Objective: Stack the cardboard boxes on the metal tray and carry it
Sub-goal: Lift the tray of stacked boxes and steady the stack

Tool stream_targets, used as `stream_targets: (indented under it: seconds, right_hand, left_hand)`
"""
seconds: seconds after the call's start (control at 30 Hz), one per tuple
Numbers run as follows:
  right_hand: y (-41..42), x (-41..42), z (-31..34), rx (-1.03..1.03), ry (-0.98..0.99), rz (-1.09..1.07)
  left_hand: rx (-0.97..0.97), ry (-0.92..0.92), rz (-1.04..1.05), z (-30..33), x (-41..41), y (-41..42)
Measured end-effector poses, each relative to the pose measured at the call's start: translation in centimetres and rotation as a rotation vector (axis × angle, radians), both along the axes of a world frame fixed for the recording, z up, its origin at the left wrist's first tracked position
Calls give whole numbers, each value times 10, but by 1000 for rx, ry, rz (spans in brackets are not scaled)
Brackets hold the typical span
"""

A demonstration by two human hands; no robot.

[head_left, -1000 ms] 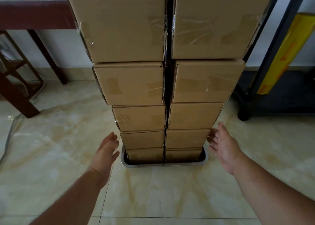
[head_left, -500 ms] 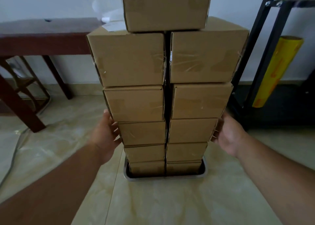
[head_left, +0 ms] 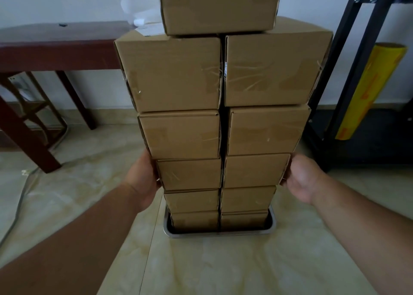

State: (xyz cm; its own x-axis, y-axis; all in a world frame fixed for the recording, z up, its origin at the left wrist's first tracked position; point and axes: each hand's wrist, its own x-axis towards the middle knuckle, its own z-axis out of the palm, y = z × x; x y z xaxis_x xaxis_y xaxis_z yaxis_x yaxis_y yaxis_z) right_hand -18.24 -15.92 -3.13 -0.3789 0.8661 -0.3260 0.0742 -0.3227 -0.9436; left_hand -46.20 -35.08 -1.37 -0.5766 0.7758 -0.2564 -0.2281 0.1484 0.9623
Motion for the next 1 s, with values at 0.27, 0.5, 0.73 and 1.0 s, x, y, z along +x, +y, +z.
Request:
stream_targets:
  seconds: [0.27, 0.5, 0.73, 1.0]
  right_hand:
    - [-3, 1, 4, 21, -50, -14]
    - [8, 11, 54, 120, 139, -103]
    - [10, 5, 105, 183, 276, -138]
    - [-20, -5, 124, 232, 345, 32]
  left_hand:
    - [-6, 7, 25, 1, 1, -1]
    - [164, 26, 83, 40, -15, -1]
    - [354, 124, 60, 101, -1, 3]
    - [404, 119, -40, 110, 15, 8]
